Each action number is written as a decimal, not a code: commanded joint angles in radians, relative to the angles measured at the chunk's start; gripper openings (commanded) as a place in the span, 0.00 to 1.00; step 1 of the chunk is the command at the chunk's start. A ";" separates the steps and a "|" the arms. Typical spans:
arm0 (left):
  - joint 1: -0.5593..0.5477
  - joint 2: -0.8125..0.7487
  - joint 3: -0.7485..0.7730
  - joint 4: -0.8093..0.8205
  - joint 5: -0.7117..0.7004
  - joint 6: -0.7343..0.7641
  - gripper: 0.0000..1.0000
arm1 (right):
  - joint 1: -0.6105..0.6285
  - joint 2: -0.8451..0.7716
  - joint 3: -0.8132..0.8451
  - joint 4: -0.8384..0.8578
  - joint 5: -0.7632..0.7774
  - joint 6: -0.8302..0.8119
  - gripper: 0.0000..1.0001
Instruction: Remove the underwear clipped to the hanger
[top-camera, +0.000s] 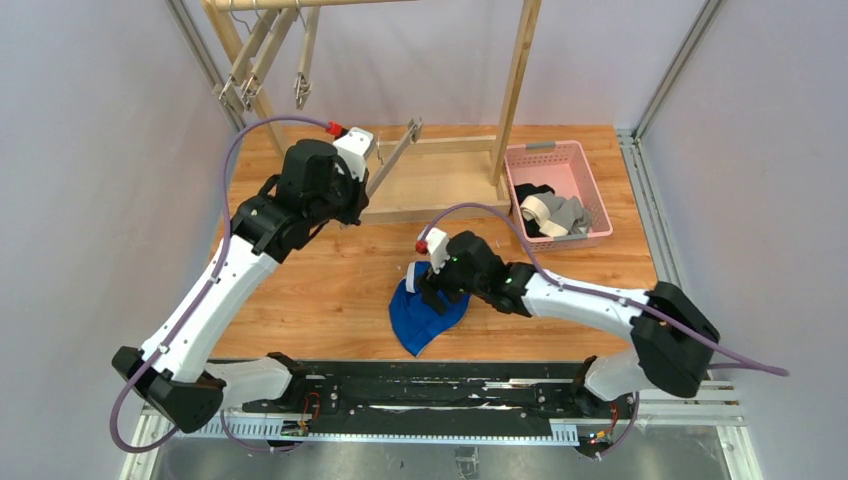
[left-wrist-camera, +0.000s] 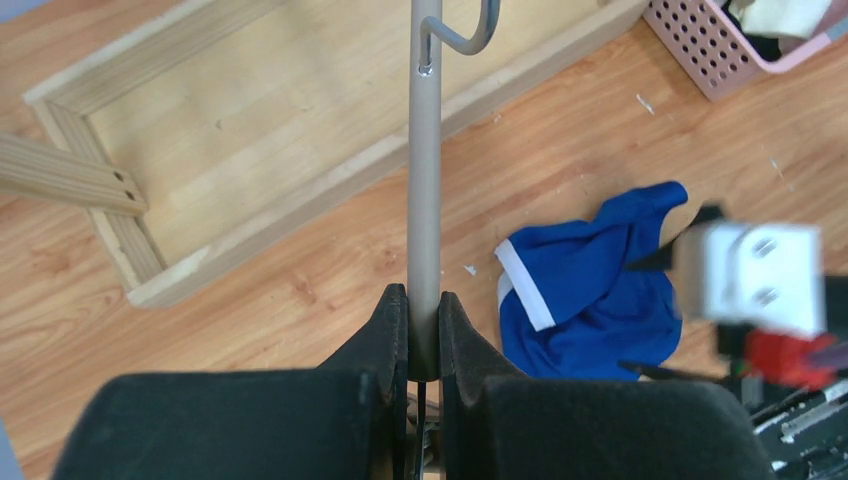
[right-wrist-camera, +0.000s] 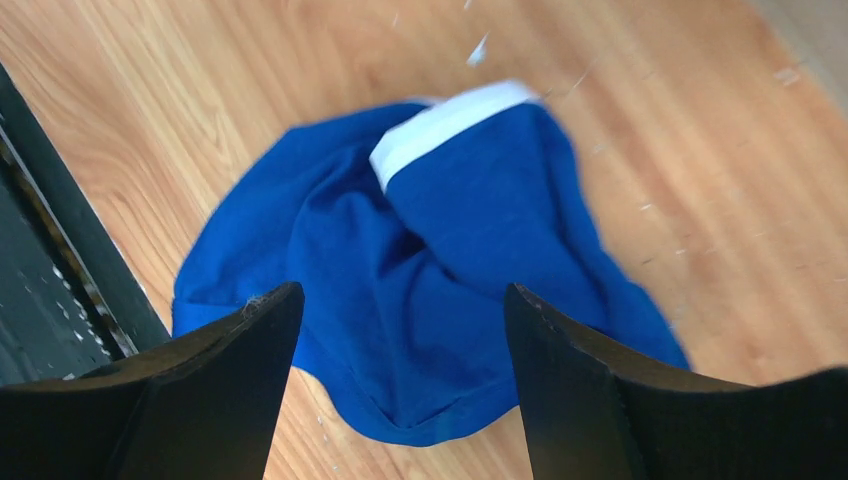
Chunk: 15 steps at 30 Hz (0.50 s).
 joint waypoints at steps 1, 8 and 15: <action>-0.003 0.053 0.112 0.017 -0.029 0.023 0.00 | 0.056 0.114 0.049 -0.106 0.070 -0.023 0.75; 0.001 0.116 0.179 0.030 -0.048 0.020 0.00 | 0.093 0.296 0.078 -0.124 0.075 0.017 0.76; 0.077 0.182 0.271 0.036 0.055 0.006 0.00 | 0.095 0.323 0.104 -0.214 0.163 0.023 0.23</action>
